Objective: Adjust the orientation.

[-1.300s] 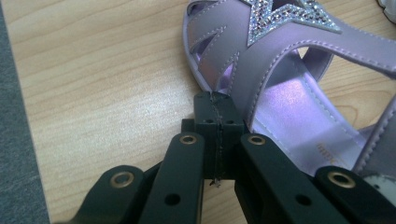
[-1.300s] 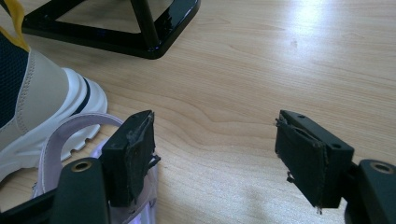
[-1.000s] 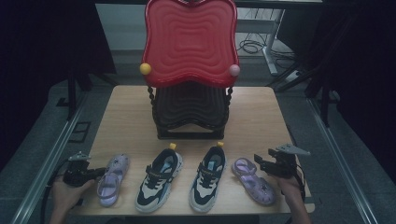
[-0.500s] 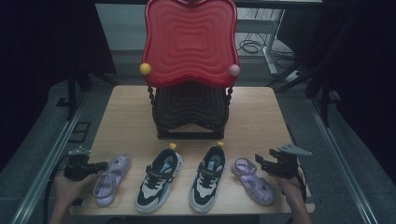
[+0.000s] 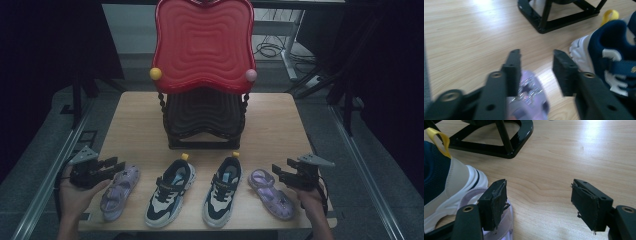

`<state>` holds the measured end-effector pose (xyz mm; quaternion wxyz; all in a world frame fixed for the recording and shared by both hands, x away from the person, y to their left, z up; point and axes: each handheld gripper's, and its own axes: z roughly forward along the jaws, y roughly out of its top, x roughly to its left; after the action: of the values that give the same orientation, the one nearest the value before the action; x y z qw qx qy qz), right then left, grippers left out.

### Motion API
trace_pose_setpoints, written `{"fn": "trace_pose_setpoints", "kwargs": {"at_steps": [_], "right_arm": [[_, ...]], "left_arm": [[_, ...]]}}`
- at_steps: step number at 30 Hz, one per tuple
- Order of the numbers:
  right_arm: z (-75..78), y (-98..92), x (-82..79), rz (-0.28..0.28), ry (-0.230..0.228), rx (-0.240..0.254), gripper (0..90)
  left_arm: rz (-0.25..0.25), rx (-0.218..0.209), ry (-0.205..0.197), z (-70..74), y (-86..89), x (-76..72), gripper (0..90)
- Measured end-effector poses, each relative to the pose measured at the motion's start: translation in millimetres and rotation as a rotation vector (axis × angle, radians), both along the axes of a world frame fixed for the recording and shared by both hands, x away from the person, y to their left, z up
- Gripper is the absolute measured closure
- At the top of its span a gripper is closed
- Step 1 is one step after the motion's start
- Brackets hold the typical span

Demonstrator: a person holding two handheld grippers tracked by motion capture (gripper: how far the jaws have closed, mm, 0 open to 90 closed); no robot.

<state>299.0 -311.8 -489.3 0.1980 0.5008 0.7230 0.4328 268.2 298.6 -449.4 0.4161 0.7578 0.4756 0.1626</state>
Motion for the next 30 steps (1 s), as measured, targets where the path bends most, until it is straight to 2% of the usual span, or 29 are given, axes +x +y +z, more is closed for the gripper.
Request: {"fn": "trace_pose_setpoints", "kwargs": {"at_steps": [4,8,11,16,21,23,25,30], "right_arm": [[3.7,1.5,-2.1,0.020,-0.022,0.009,28.6],[6.8,2.5,-5.3,0.041,-0.054,0.005,27.8],[8.8,2.8,-7.1,0.013,-0.078,-0.022,29.0],[9.3,-0.1,-9.1,0.030,-0.065,-0.006,31.8],[14.8,1.5,-11.1,0.075,-0.033,-0.006,44.5],[19.0,3.0,-13.0,0.112,-0.025,0.011,54.4],[22.6,5.5,-16.7,0.127,-0.031,-0.003,67.1],[26.0,10.3,-24.9,0.193,-0.026,-0.019,83.8]], "left_arm": [[-0.013,-0.022,0.012,6.5,-11.8,6.1,42.4],[-0.004,-0.026,0.011,11.7,-18.9,4.8,40.5],[-0.001,-0.039,-0.002,12.5,-20.5,-0.8,39.5],[0.009,-0.033,-0.017,13.4,-17.9,-9.3,39.0],[0.025,-0.026,-0.054,13.2,-16.1,-14.0,39.9],[0.023,-0.027,-0.057,13.2,-16.2,-13.9,40.1],[0.019,-0.039,-0.060,13.3,-16.4,-14.2,40.1],[0.013,-0.024,-0.051,11.9,-18.7,-12.0,40.2]]}}
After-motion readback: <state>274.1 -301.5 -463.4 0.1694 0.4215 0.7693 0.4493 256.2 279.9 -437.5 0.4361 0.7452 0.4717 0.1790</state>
